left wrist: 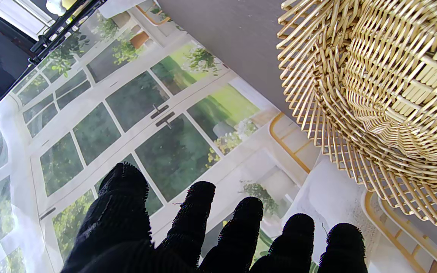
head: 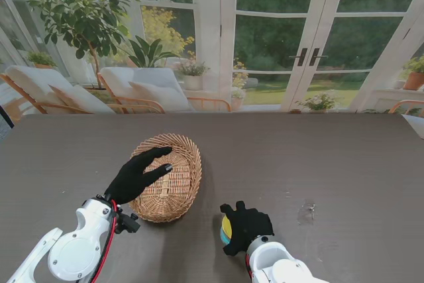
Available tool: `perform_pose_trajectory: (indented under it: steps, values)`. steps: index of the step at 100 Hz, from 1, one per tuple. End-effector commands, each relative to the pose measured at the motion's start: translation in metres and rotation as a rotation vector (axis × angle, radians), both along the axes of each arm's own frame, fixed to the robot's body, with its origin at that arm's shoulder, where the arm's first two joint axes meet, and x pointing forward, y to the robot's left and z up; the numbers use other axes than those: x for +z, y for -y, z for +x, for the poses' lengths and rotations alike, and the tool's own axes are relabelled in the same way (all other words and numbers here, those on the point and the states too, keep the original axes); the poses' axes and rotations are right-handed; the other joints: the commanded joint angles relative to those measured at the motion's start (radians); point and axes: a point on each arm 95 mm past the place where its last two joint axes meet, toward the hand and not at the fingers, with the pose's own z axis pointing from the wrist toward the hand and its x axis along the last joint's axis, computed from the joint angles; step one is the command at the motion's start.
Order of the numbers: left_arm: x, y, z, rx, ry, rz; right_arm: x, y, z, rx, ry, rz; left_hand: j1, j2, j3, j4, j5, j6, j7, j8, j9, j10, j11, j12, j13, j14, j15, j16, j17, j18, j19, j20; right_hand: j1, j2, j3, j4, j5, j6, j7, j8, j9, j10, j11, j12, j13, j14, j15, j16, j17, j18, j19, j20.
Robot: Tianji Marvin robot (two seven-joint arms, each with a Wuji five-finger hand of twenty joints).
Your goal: Stack culture dishes into a storage basket
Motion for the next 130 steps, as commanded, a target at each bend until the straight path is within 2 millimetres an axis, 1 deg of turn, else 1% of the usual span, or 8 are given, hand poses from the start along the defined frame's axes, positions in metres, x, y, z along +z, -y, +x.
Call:
perform_pose_trajectory:
  steps: [1,8,23,41,66,105,121,130]
  values:
    - [0.0,0.002,-0.001,-0.014,-0.01,-0.001,-0.005,-0.003,-0.003,-0.008,-0.022,0.008,-0.004,0.033,-0.018,0.013,0.004,-0.001,-0.007,0.002,0.006,0.002,0.002,0.003,-0.014,-0.006,-0.011,-0.006,-0.004,-0.029,-0.027,-0.008,0.021,-0.07,-0.075,0.011,-0.019,-0.019,0.026,0.021,-0.037,-0.007,0.03,0.027,0.031,-0.014,0.023,0.014,-0.243,0.051,0.053,-0.018]
    - [0.0,0.002,-0.001,-0.016,-0.011,0.0,-0.006,-0.003,-0.002,-0.013,-0.022,0.014,-0.004,0.032,-0.018,0.013,0.003,0.0,-0.007,0.002,0.006,0.003,0.002,0.003,-0.013,-0.006,-0.011,-0.006,-0.004,-0.029,-0.027,-0.008,0.04,-0.08,-0.069,0.016,-0.016,-0.031,0.061,0.025,-0.038,-0.013,0.052,0.045,0.039,-0.024,0.044,0.022,-0.226,0.041,0.07,-0.022]
    - [-0.001,0.002,-0.001,-0.016,-0.013,-0.001,-0.009,-0.004,-0.003,-0.012,-0.023,0.017,-0.005,0.033,-0.018,0.013,0.002,0.0,-0.008,0.002,0.006,0.003,0.002,0.003,-0.013,-0.007,-0.011,-0.006,-0.004,-0.03,-0.027,-0.008,0.065,-0.104,-0.046,0.025,-0.011,-0.048,0.116,0.009,-0.035,-0.019,0.087,0.075,0.058,-0.033,0.086,0.039,-0.192,0.026,0.105,-0.022]
    - [-0.001,0.002,-0.001,-0.016,-0.013,-0.001,-0.012,-0.004,-0.004,-0.017,-0.029,0.025,-0.005,0.032,-0.018,0.013,0.003,0.0,-0.007,0.002,0.006,0.004,0.002,0.003,-0.013,-0.005,-0.011,-0.006,-0.004,-0.028,-0.027,-0.008,0.099,-0.124,-0.021,0.035,-0.008,-0.08,0.251,-0.014,-0.012,-0.035,0.136,0.12,0.089,-0.043,0.147,0.065,-0.143,0.012,0.144,-0.025]
    - [-0.001,0.002,-0.001,-0.018,-0.014,-0.002,-0.017,-0.002,-0.004,-0.02,-0.044,0.025,-0.005,0.032,-0.019,0.013,0.005,0.001,-0.007,0.003,0.006,0.003,0.002,0.003,-0.013,-0.006,-0.011,-0.006,-0.004,-0.029,-0.027,-0.008,0.139,-0.134,0.008,0.05,-0.007,-0.094,0.333,-0.024,0.004,-0.04,0.154,0.138,0.114,-0.037,0.169,0.072,-0.107,0.008,0.166,-0.026]
    - [-0.001,0.002,-0.001,-0.016,-0.014,-0.004,-0.025,-0.004,-0.009,-0.043,-0.058,0.067,-0.006,0.033,-0.019,0.013,0.007,-0.001,-0.007,0.003,0.006,-0.001,0.002,0.003,-0.011,-0.007,-0.01,-0.005,-0.003,-0.029,-0.027,-0.008,0.224,-0.152,0.088,0.077,-0.002,-0.116,0.497,-0.033,0.052,-0.052,0.212,0.18,0.184,-0.058,0.241,0.1,-0.02,-0.016,0.221,-0.047]
    - [0.0,0.002,-0.001,-0.016,-0.014,-0.005,-0.029,-0.002,-0.011,-0.037,-0.071,0.058,-0.005,0.032,-0.019,0.013,0.009,0.001,-0.006,0.003,0.007,0.003,0.003,0.003,-0.012,-0.005,-0.011,-0.005,-0.003,-0.028,-0.027,-0.008,0.213,-0.151,0.087,0.075,0.0,-0.112,0.584,-0.021,0.077,-0.057,0.227,0.193,0.201,-0.059,0.251,0.105,-0.01,-0.019,0.23,-0.052]
    - [0.0,0.002,-0.001,-0.016,-0.014,-0.005,-0.031,-0.001,-0.012,-0.026,-0.079,0.045,-0.005,0.033,-0.019,0.013,0.007,0.003,-0.007,0.003,0.008,0.002,0.003,0.003,-0.012,-0.005,-0.011,-0.005,-0.003,-0.028,-0.027,-0.008,0.187,-0.147,0.074,0.069,0.011,-0.1,0.607,-0.022,0.08,-0.055,0.226,0.195,0.2,-0.056,0.248,0.104,-0.011,-0.022,0.229,-0.055]
